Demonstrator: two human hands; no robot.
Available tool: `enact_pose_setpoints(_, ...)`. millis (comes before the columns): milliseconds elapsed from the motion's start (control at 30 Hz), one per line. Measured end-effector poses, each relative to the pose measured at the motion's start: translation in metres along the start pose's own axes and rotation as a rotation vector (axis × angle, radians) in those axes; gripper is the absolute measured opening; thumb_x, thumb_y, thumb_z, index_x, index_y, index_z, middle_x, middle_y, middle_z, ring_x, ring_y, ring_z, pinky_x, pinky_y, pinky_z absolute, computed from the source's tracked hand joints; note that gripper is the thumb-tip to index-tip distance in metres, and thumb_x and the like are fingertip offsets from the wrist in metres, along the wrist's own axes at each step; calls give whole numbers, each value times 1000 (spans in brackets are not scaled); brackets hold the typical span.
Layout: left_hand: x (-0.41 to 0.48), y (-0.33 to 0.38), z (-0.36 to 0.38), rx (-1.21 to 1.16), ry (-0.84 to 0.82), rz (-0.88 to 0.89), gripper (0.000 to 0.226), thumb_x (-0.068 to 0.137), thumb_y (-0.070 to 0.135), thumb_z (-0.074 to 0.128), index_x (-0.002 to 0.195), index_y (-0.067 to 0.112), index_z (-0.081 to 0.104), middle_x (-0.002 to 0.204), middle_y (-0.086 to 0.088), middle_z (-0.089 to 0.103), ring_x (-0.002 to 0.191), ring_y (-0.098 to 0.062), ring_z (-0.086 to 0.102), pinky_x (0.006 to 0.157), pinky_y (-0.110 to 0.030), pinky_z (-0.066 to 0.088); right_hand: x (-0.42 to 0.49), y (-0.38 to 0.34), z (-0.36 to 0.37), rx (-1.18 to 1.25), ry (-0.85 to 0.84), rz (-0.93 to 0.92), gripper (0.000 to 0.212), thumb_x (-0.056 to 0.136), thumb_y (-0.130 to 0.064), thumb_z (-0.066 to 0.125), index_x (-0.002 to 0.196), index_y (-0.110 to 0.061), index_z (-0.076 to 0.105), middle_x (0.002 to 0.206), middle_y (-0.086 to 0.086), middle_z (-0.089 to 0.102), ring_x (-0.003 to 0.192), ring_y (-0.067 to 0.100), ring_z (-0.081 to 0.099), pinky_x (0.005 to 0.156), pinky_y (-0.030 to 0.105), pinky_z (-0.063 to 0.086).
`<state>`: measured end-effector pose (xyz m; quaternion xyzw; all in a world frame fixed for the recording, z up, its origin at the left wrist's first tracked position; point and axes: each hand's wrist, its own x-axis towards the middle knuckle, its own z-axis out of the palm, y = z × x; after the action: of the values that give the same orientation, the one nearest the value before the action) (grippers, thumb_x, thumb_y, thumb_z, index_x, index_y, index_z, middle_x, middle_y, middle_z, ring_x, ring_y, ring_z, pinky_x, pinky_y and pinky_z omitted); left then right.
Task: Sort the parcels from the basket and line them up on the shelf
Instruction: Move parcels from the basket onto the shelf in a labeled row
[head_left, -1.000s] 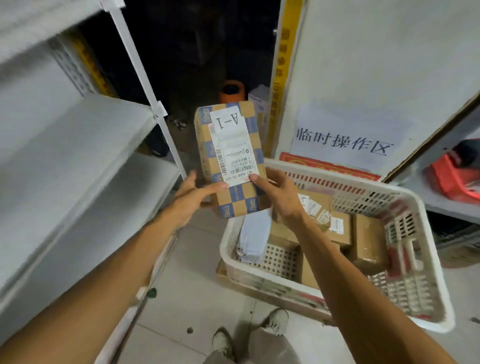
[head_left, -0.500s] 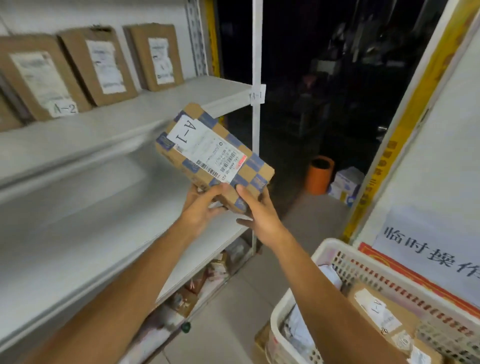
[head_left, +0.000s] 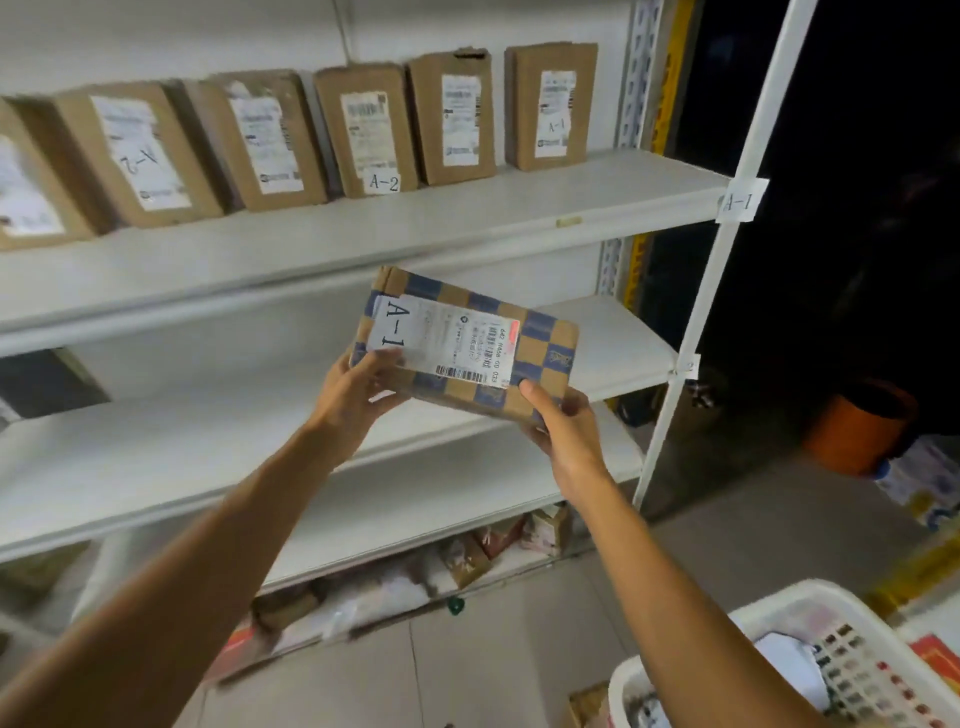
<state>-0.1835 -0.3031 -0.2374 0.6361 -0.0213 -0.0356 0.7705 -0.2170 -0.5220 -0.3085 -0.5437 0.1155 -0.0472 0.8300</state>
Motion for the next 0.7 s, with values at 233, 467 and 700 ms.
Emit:
enact_pose_setpoints(233,-27,10,-63,124,-54,33,78,58,36,74,129,17,48,118,-8,64,107,-22,63,89,-32,52,2,2,87,406,-122,255,33,88,-26,68,115,-9,62,104,10,72,99,22,67,93,33,53)
enact_pose_setpoints(467,-45,21,-123,334,34,177,93,63,43,79,142,36,31,123,1,60,103,-9,64,93,-34,53,-15,18,182,334,-448,279,61,80,-39,68,136,-28,47,131,18,59,116,38,60,94,58,50)
enact_pose_setpoints(700,-61,30,-194,374,113,322,102,64,35,83,144,31,20,131,-2,47,114,-21,55,79,-33,56,-34,46,274,264,-526,175,67,83,-34,71,142,-34,39,133,15,58,117,35,60,82,55,56)
